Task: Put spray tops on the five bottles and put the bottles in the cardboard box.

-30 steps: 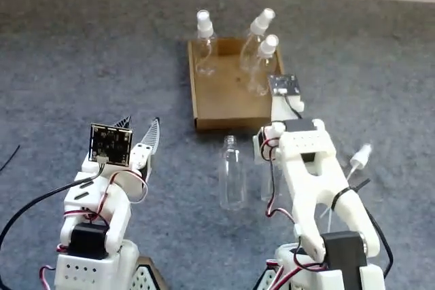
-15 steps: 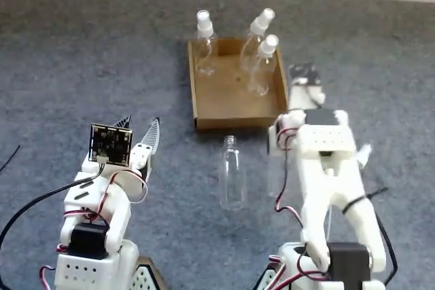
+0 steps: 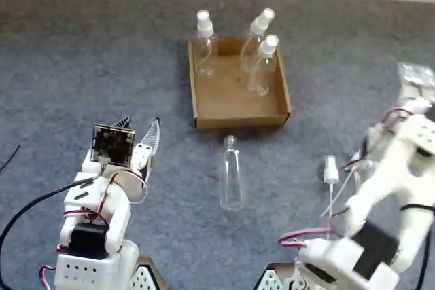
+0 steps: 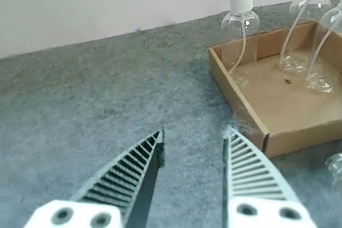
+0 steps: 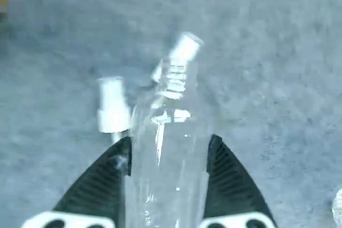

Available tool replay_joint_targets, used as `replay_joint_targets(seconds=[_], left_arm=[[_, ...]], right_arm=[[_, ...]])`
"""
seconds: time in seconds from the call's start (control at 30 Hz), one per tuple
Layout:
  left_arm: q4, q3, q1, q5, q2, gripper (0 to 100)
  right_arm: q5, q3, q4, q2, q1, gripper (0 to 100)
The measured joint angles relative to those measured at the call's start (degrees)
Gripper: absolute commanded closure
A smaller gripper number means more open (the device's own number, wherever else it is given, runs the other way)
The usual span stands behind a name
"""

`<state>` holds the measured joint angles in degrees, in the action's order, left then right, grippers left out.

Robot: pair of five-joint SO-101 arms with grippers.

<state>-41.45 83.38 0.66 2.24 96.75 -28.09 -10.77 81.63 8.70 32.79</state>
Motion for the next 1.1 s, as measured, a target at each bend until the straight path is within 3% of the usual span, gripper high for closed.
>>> replay_joint_targets(seconds=[0.2, 0.47, 0.63, 0.8, 1.1], left_arm=[[-4.7, -7.4, 8.9, 4.8, -9.0, 84], [-5.3, -21.4, 11.4, 4.9, -38.2, 84], [-5.3, -21.4, 11.4, 4.9, -40.0, 84], [-5.3, -19.0, 11.3, 4.9, -33.1, 84], [-5.3, -17.5, 6.0, 4.9, -25.6, 84]], right_arm=[[-2.9, 1.2, -7.6, -11.8, 8.4, 99.2], [-3.1, 1.2, -15.2, -20.0, 9.0, 93.7], [-3.0, 2.9, -18.2, -23.4, 2.3, 97.0], [1.2, 3.1, -19.0, -24.5, -5.3, 97.2], [4.3, -14.4, -19.9, -14.3, -17.5, 97.2]])
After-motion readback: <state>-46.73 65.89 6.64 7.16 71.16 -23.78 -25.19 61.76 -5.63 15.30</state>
